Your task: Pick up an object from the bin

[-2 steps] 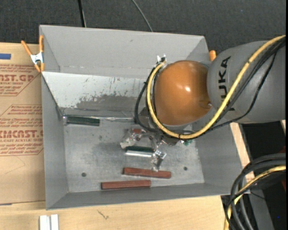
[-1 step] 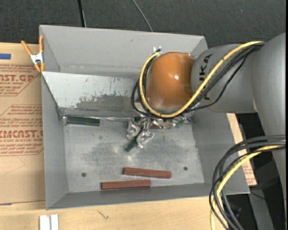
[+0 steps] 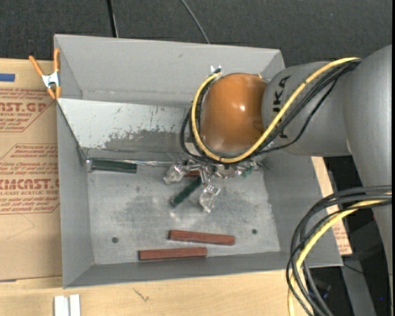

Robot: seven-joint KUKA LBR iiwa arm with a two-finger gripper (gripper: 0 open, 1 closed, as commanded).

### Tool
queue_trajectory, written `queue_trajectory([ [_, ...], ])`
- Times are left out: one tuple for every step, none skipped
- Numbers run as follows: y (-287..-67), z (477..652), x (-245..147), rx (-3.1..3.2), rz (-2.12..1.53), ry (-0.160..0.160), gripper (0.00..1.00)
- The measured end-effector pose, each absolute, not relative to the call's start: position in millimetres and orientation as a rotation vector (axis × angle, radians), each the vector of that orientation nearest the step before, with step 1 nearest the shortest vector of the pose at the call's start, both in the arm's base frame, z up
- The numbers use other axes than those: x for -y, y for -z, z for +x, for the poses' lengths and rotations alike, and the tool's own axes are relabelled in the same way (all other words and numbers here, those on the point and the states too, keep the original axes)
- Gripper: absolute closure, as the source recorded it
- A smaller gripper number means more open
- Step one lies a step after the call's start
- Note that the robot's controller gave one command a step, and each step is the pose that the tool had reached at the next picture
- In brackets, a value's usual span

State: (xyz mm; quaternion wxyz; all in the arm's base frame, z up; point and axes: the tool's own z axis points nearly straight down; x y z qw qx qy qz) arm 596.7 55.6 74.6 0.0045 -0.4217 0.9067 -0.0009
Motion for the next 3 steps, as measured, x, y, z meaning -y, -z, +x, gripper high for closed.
queue_trajectory([
  [-77.5,598.9,-57.0,-2.834,-1.317,0.003,1.0],
  [-77.6,598.9,-56.9,-2.835,-1.316,0.002,1.0],
  [-283.5,571.4,-60.4,-2.88,-1.254,-0.003,1.0],
])
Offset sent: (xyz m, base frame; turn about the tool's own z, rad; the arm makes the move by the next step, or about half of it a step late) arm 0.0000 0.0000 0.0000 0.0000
